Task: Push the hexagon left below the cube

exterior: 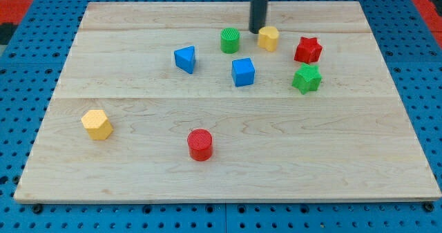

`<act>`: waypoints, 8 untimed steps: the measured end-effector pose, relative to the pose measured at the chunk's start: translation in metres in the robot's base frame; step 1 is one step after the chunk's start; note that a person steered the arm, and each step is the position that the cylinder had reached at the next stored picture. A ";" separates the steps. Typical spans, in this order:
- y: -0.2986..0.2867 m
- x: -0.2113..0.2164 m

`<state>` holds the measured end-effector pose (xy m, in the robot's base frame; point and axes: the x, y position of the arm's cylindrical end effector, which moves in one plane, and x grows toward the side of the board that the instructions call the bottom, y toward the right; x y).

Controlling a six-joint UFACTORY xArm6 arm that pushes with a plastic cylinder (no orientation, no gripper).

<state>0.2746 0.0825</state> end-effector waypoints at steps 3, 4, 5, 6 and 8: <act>-0.092 -0.080; -0.200 -0.059; -0.262 0.038; -0.291 0.121; -0.386 0.223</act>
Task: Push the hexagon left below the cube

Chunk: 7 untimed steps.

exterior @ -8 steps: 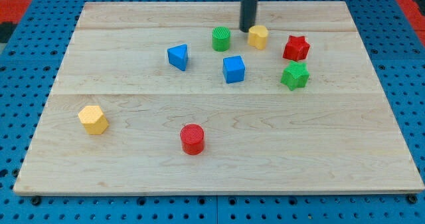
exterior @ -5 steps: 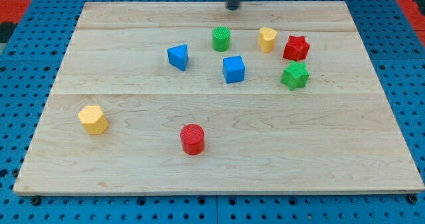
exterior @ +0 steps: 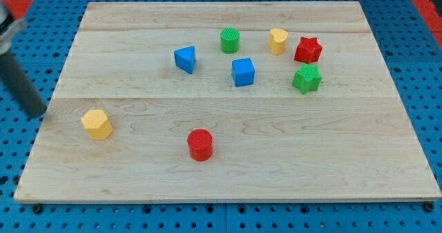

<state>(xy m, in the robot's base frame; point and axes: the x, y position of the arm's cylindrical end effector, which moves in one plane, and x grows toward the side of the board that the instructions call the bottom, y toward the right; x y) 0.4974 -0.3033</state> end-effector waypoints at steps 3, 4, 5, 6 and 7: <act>0.187 0.017; 0.198 0.040; 0.233 0.018; 0.241 -0.023; 0.264 -0.032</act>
<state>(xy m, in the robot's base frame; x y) 0.4657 -0.0396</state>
